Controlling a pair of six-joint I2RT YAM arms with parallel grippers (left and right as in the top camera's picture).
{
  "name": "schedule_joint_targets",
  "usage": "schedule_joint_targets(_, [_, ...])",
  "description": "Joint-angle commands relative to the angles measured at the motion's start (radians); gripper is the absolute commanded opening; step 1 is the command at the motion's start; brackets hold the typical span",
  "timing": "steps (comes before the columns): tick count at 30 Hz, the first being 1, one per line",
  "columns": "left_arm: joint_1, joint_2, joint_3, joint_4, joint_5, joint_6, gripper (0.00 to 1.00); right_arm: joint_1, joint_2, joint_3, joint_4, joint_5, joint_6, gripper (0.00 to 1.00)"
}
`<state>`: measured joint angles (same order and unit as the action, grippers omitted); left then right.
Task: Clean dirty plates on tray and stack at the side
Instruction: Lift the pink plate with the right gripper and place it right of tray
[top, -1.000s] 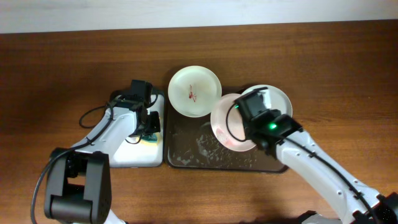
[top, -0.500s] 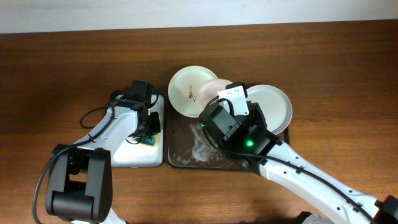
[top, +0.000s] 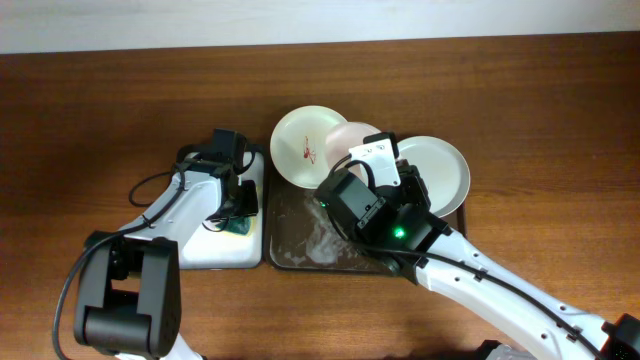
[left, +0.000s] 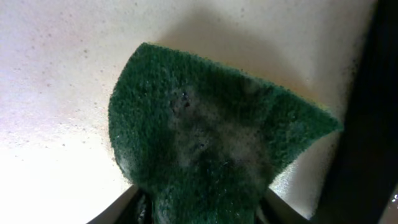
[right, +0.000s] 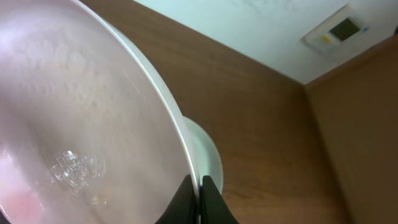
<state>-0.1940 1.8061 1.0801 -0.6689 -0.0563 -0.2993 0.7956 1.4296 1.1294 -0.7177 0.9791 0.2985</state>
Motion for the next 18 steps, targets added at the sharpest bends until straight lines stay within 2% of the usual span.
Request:
schedule_joint_targets(1, [0.005,0.016,-0.006,0.002,-0.004,0.001,0.45,-0.077,-0.021,0.021,0.000,-0.109,0.088,0.04])
schedule_joint_targets(3, [0.005,0.016,-0.006,0.002,-0.004,0.001,0.49,-0.147,-0.022,0.021,-0.001,-0.219,0.115,0.04])
schedule_joint_targets(4, [0.006,0.016,-0.006,0.002,-0.005,0.001,0.56,-0.186,-0.022,0.021,-0.002,-0.274,0.130,0.04])
schedule_joint_targets(7, [0.005,0.016,-0.006,0.003,-0.015,0.000,0.54,-0.352,-0.022,0.021,-0.009,-0.471,0.164,0.04])
schedule_joint_targets(10, [0.005,0.016,-0.006,0.008,-0.032,0.000,0.40,-0.508,-0.022,0.021,-0.020,-0.635,0.164,0.04])
schedule_joint_targets(13, [0.005,0.016,-0.006,0.017,-0.031,0.000,0.13,-0.671,-0.022,0.021,-0.030,-0.776,0.164,0.04])
schedule_joint_targets(14, [0.005,0.016,-0.006,0.021,-0.031,0.000,0.00,-0.748,-0.022,0.021,-0.031,-0.838,0.164,0.04])
schedule_joint_targets(18, [0.005,0.016,-0.006,0.025,-0.031,0.000,0.00,-0.969,-0.017,0.021,-0.040,-0.962,0.164,0.04])
